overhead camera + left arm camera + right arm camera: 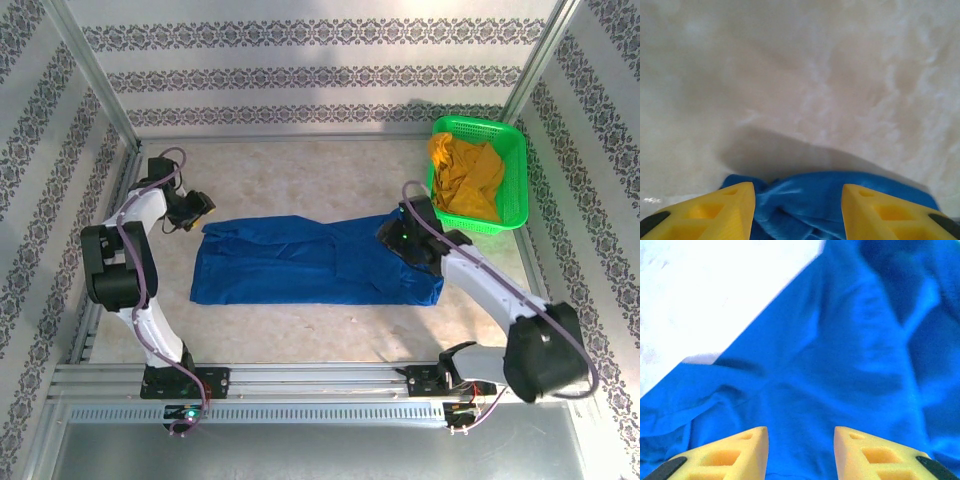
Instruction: Fold the inside-out t-shirt
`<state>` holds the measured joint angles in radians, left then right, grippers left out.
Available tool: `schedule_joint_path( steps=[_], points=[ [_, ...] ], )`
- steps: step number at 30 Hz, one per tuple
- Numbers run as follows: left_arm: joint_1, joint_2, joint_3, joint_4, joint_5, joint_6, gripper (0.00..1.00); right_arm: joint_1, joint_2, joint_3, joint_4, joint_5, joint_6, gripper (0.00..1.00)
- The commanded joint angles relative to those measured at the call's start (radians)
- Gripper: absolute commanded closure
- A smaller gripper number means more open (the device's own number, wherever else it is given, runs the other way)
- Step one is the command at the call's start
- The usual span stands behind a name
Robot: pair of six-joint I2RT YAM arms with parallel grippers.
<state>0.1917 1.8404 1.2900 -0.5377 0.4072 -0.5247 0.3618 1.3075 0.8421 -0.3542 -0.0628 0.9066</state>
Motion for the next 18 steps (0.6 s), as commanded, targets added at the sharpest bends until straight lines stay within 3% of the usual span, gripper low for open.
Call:
schedule_joint_path(
  steps=[1,9,18],
  points=[
    [0.008,-0.013,0.02,-0.077,-0.021,0.072,0.52,0.021,0.117,0.062,0.043,-0.099,-0.077,0.58],
    [0.008,-0.162,-0.186,0.012,-0.013,-0.01,0.54,0.071,0.311,0.186,0.078,-0.095,-0.064,0.58],
    [0.004,-0.104,-0.245,0.126,0.036,-0.055,0.57,0.039,0.393,0.125,0.159,-0.086,0.02,0.58]
  ],
)
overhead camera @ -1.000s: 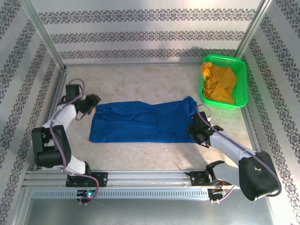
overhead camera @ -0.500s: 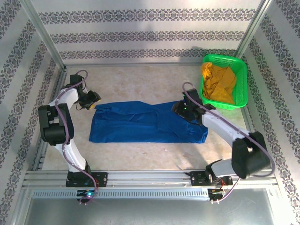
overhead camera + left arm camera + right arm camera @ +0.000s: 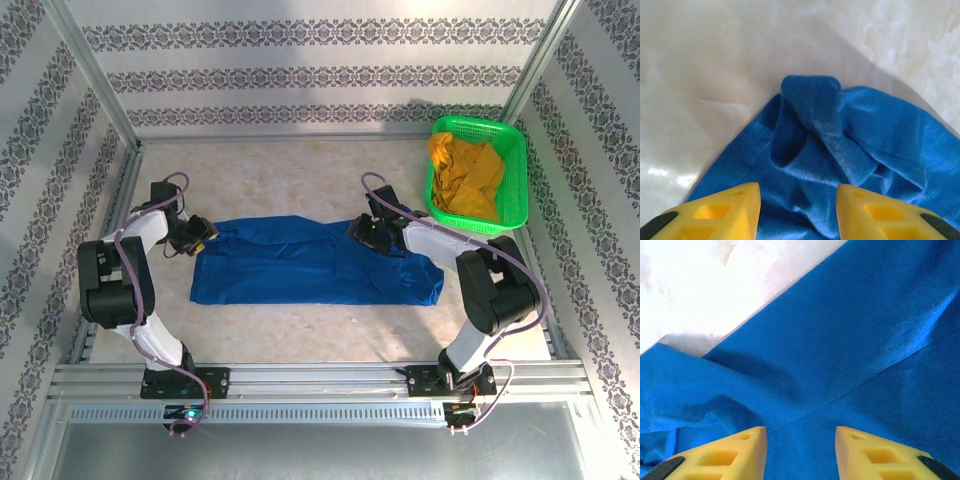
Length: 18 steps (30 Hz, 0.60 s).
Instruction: Fold the inside-out t-shirt
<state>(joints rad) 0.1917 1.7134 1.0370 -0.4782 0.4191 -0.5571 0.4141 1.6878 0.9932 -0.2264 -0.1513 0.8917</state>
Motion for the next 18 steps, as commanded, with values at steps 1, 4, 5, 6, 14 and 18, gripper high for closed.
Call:
schedule_joint_path(
  steps=[1,4,5,6,14,18],
  points=[
    [0.003,0.034,0.015,0.074,0.028,-0.024,0.59,-0.017,0.016,-0.039,0.039,0.002,0.042,0.58],
    [0.003,0.056,0.029,0.1,0.022,-0.028,0.7,-0.026,0.021,-0.061,0.048,0.008,0.057,0.59],
    [0.003,0.065,0.036,0.105,0.022,-0.026,0.76,-0.028,0.021,-0.068,0.048,0.014,0.06,0.59],
    [0.003,0.072,0.047,0.107,0.025,-0.023,0.84,-0.028,0.022,-0.072,0.048,0.017,0.064,0.58],
    [0.008,0.044,0.2,0.053,0.032,-0.018,1.0,-0.035,0.026,-0.099,0.056,0.036,0.082,0.59],
    [0.011,0.015,0.233,0.031,0.071,-0.067,1.0,-0.038,0.024,-0.1,0.056,0.042,0.088,0.59]
  ],
)
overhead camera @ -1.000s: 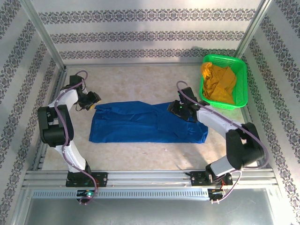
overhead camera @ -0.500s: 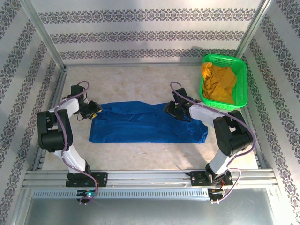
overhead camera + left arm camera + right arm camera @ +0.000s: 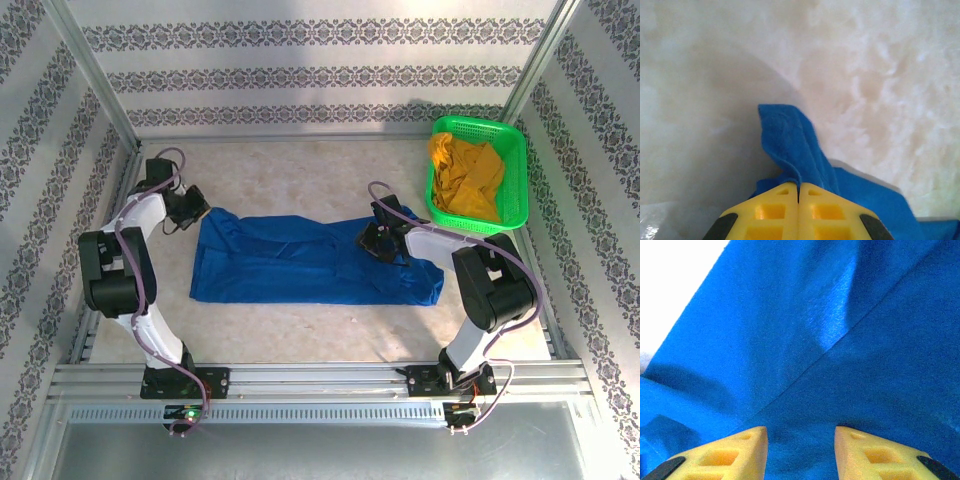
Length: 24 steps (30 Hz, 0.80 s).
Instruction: Fold the inside-out t-shirt
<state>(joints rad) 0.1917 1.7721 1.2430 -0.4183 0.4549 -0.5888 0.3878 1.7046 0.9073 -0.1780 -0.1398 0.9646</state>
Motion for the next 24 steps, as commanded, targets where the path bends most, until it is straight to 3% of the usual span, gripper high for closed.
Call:
schedule_joint_path(
  steps=[1,8,12,14,17,20,24],
  points=[
    [0.011,-0.05,0.021,-0.029,0.045,-0.048,1.0,-0.013,0.007,-0.015,0.009,0.031,0.017,0.59],
    [0.019,-0.126,-0.069,-0.035,0.01,-0.072,1.0,-0.023,0.007,-0.006,0.011,0.027,0.017,0.59],
    [0.042,-0.059,-0.074,-0.01,-0.044,-0.052,0.99,-0.03,0.0,0.004,0.011,0.016,0.011,0.59],
    [0.056,0.012,-0.029,-0.024,-0.053,-0.031,0.76,-0.033,0.0,0.014,0.007,0.01,0.004,0.59],
    [0.064,0.059,0.034,-0.038,-0.06,-0.005,0.6,-0.036,0.0,0.025,-0.006,0.002,-0.005,0.59],
    [0.061,0.035,0.063,-0.037,-0.05,0.003,0.53,-0.038,-0.008,0.021,-0.009,0.003,-0.006,0.59],
    [0.058,0.05,0.07,-0.037,-0.014,0.002,0.51,-0.038,-0.011,0.012,-0.004,0.006,-0.001,0.59]
  ],
)
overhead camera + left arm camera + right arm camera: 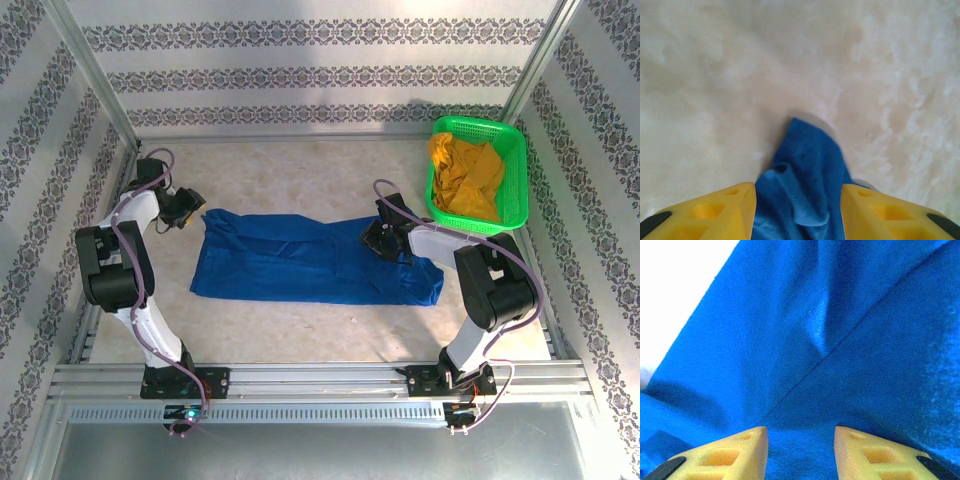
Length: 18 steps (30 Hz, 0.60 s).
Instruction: Fold the inside-out t-shirt
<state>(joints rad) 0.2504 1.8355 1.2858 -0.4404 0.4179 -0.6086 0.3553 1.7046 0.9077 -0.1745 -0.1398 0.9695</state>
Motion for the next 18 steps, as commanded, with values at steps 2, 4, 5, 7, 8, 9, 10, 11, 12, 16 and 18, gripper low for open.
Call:
schedule_joint_path(
  steps=[2,4,5,7,8,9,10,11,12,16,18],
  points=[
    [-0.005,0.012,0.032,-0.014,0.034,0.024,0.51,-0.006,-0.007,0.013,-0.004,0.003,-0.006,0.59],
    [-0.01,0.048,0.055,-0.02,0.049,0.03,0.51,-0.006,-0.001,0.015,-0.004,0.002,-0.007,0.59],
    [-0.012,0.071,0.079,-0.036,0.058,0.037,0.51,-0.006,0.0,0.017,-0.003,0.0,-0.007,0.59],
    [-0.021,0.116,0.129,-0.066,0.063,0.065,0.51,-0.006,0.004,0.02,-0.004,-0.002,-0.007,0.59],
    [-0.027,0.14,0.164,-0.098,0.051,0.088,0.51,-0.006,0.006,0.02,-0.004,-0.003,-0.008,0.59],
    [-0.033,0.162,0.195,-0.125,0.042,0.11,0.51,-0.005,0.006,0.021,-0.004,-0.003,-0.007,0.59],
    [-0.037,0.179,0.217,-0.146,0.035,0.127,0.51,-0.006,0.006,0.022,-0.003,-0.003,-0.008,0.59],
    [-0.041,0.195,0.237,-0.164,0.023,0.145,0.51,-0.007,0.005,0.021,-0.004,-0.003,-0.007,0.59],
    [-0.046,0.209,0.254,-0.18,0.005,0.164,0.51,-0.007,0.006,0.019,-0.004,-0.003,-0.007,0.59],
    [-0.067,0.264,0.313,-0.241,-0.031,0.233,0.5,-0.007,0.004,0.012,-0.001,-0.001,-0.005,0.59],
    [-0.083,0.289,0.335,-0.27,-0.055,0.267,0.5,-0.006,0.004,0.008,0.004,-0.003,-0.002,0.59]
  ],
)
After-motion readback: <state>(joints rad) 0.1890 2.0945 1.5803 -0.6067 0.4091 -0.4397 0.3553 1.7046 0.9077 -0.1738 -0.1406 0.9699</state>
